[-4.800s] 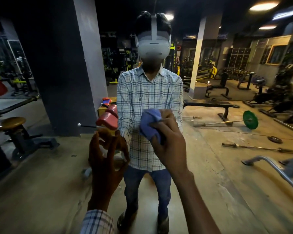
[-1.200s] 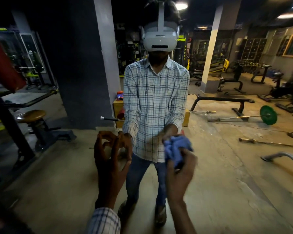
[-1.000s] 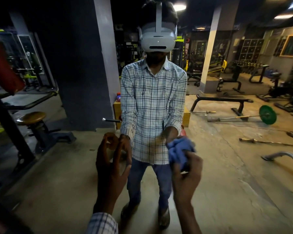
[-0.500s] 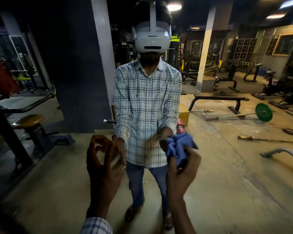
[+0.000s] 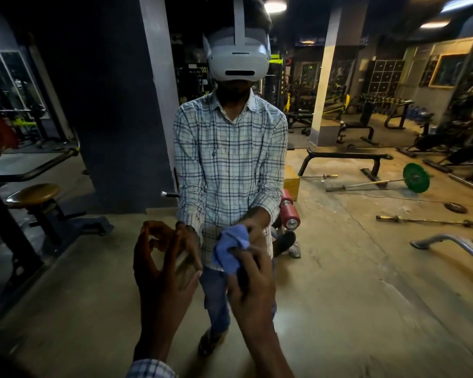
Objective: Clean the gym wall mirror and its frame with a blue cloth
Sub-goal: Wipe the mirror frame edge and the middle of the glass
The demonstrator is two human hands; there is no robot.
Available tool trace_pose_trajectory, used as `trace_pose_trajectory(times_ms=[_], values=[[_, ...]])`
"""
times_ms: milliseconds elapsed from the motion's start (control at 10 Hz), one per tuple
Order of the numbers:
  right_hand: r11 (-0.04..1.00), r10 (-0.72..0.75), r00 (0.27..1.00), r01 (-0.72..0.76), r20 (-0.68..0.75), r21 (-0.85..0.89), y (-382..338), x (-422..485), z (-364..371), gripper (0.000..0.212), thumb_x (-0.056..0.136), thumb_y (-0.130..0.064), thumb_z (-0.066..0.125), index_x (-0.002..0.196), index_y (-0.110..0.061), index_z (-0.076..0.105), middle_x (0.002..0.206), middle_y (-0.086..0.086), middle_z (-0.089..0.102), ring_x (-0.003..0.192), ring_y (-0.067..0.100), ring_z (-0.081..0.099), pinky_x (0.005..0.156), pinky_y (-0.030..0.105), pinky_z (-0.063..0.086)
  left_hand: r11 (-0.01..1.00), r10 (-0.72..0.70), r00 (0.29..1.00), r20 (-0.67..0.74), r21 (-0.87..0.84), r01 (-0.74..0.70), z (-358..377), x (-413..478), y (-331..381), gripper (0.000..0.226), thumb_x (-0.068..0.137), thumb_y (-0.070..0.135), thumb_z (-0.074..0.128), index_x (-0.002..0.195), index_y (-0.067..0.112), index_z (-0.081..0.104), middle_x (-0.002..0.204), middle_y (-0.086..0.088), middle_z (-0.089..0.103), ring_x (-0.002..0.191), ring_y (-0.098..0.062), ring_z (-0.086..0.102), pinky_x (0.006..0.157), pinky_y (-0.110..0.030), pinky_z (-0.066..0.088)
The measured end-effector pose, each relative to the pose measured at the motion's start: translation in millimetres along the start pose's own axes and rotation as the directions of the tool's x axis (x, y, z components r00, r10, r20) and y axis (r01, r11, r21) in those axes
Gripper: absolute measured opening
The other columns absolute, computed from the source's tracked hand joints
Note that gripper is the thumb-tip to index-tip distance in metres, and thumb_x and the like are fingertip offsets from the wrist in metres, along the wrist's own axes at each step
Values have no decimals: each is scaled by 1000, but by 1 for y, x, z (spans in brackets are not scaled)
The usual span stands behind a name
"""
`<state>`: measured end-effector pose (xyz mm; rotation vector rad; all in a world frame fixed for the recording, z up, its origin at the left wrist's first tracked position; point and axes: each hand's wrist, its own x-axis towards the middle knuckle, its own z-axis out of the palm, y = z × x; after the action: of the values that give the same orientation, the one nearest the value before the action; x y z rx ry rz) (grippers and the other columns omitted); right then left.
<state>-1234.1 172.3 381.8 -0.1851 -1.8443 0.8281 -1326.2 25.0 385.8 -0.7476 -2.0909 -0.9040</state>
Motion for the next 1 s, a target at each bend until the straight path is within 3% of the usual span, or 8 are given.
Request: trace_pose_trajectory(times_ms=[100,300,500,600,700,800,900,1000], values=[[998,58,979,-51,-195,44,9,31,-34,28,88,-22,60,115,-17,62,113,-2,58,101,19,60,78,32,52,999,3,1000,-26,51,-1,-2,4,1,97,64,19,97,148,4,53,159,-24,31,141,-41,41,124,-38,26],[872,485,524,-235,-700,429,32,105,-102,31,85,-18,70,114,-26,61,112,-5,66,99,-1,63,91,41,58,999,19,1000,-14,28,-18,-10,7,-2,89,65,24,95,144,6,59,155,-29,34,137,-45,46,118,-40,35],[1000,-13,947,21,-321,21,-29,100,-52,32,84,-5,71,115,-12,66,113,-1,59,101,17,60,75,33,52,998,19,1000,-6,54,-18,-12,8,-1,93,62,29,98,144,10,60,162,-21,24,137,-43,44,110,-52,43],[1000,-19,900,22,-436,3,-13,109,-72,36,83,6,71,115,-10,64,113,-1,59,101,11,58,76,30,50,1000,-3,1000,-15,27,3,-14,7,-3,94,60,27,100,144,11,60,166,-19,18,147,-38,34,113,-49,39],[922,372,641,-168,-672,350,1,119,-87,29,86,-10,68,115,-15,65,109,-1,66,92,-2,59,75,28,51,999,-37,999,-26,35,38,-16,5,-6,96,59,24,100,145,12,59,166,-21,19,156,-25,13,117,-45,31],[954,264,788,-129,-556,270,-18,119,-68,32,85,-5,68,117,-7,65,111,5,65,95,-1,59,76,40,57,998,-27,1000,-10,49,28,-18,5,-9,95,63,25,99,147,14,57,167,-21,18,154,-35,22,116,-54,37],[985,-173,979,170,-111,-39,-33,115,-64,36,83,5,74,115,-10,67,116,-3,56,107,2,55,78,27,52,999,-32,999,4,42,31,-17,6,-13,95,62,25,99,147,14,57,167,-19,18,148,-42,33,115,-52,37],[995,-101,958,93,-269,-42,-19,117,-77,36,85,3,73,117,-11,65,120,1,60,107,2,56,80,22,53,999,-26,1000,9,44,26,-17,6,-15,96,61,23,99,147,14,58,167,-21,19,148,-42,32,114,-53,37]])
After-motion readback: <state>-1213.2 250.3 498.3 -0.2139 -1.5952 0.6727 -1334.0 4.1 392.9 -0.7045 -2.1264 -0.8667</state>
